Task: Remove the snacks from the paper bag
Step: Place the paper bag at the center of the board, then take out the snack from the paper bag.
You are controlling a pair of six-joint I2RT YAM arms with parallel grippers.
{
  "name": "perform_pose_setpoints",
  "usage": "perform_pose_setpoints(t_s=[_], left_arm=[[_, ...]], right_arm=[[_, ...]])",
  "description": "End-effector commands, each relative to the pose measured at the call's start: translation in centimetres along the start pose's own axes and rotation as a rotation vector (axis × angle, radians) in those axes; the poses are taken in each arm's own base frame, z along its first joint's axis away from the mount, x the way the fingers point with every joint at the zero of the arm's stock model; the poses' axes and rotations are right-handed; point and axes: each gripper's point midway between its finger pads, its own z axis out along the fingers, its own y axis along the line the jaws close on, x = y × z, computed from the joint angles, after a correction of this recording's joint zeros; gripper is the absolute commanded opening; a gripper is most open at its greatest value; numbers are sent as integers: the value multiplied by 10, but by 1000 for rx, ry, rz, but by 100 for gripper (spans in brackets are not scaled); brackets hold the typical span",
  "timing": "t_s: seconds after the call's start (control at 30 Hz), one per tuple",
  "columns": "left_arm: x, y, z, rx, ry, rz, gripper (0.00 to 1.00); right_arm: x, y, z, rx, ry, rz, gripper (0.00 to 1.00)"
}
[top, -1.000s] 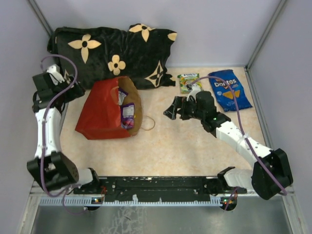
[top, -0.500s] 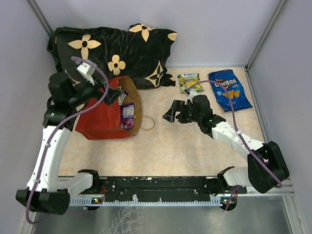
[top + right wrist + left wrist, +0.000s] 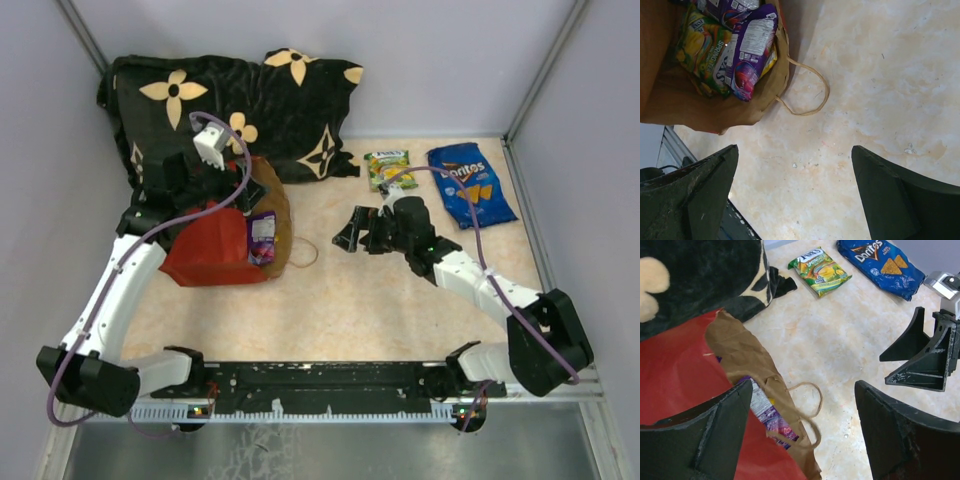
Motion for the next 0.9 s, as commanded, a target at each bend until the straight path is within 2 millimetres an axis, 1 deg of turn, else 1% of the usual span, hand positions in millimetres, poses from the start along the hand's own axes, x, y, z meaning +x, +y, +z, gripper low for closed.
perform_pose_setpoints(t_s=[0.0,0.07,0.1,0.13,0.17,0.2,0.23,0.27,0.37,0.47,0.57,0.6,0.63,0.7,0.8,0.83,0.87], left_arm=[[9,-3,20,-22,41,-4,87],[15,-5,28,-25,74,-14,87],[14,-4,30,-38,85,-15,84],[14,-3,31,-56,100,-15,75],[13,-1,30,-72,115,-14,64],[11,2,28,-94,124,-8,35],[10,6,24,-124,137,-6,11],[6,11,19,-160,136,3,1],[5,17,3,-216,168,30,0],[15,12,-14,-211,195,49,0],[23,-3,-25,-154,182,40,0],[23,-10,-26,-120,170,37,0],[23,-16,-28,-90,164,33,0],[24,-23,-30,-61,162,28,0],[30,-22,-34,-63,182,37,0],[32,-21,-35,-70,188,41,0],[35,-19,-35,-75,196,44,0]], right_arm=[[-11,12,-2,-38,-46,-26,96],[-13,13,-2,-37,-50,-22,96],[-15,14,-1,-38,-56,-15,96],[-17,15,0,-42,-65,-4,96],[-22,19,2,-56,-82,13,96],[-28,24,5,-77,-102,27,96],[-35,32,9,-110,-120,37,95],[-38,38,17,-128,-122,48,95],[-44,61,39,-174,-123,50,93],[-42,91,58,-239,-117,101,92],[-27,111,80,-285,-96,245,89],[-21,113,90,-281,-89,280,88],[-12,111,102,-265,-78,306,86],[-3,108,123,-241,-63,340,82],[9,106,150,-232,-33,362,77],[17,101,161,-216,-17,370,76],[20,100,168,-207,-11,374,75]])
